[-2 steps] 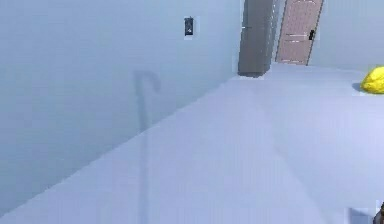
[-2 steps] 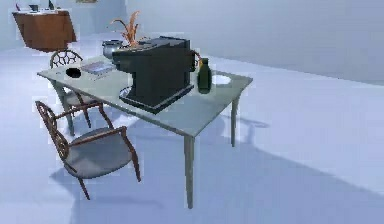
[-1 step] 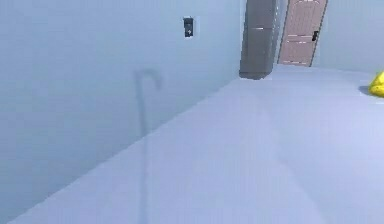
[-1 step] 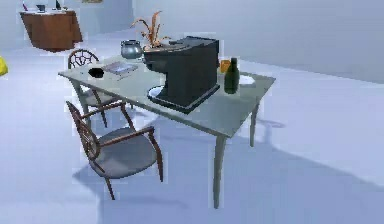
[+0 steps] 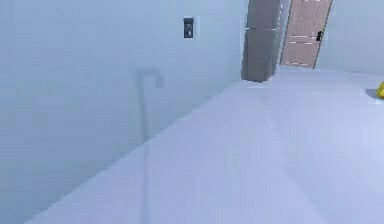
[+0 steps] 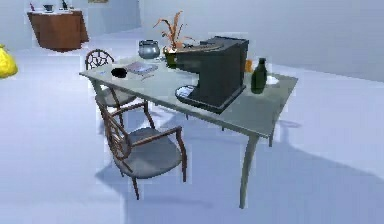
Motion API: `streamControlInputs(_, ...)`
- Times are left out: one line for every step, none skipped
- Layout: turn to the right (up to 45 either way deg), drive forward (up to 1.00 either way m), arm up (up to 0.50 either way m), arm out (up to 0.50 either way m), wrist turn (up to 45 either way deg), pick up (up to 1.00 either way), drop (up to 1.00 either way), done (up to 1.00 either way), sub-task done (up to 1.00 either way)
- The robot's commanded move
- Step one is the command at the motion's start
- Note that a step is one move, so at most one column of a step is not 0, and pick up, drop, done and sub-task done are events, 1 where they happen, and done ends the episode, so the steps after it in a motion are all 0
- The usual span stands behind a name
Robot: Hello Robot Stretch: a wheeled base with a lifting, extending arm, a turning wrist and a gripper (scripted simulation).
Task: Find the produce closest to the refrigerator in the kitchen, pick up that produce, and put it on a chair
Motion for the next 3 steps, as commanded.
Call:
streamControlInputs(27.0, 0.00, 0.00, 0.00, 0.0, 0.00, 0.00, 0.00, 0.00)
streamControlInputs(0.0, 1.00, 0.00, 0.00, 0.0, 0.00, 0.00, 0.00, 0.00)
streamControlInputs(0.0, 1.00, 0.00, 0.00, 0.0, 0.00, 0.00, 0.00, 0.00)
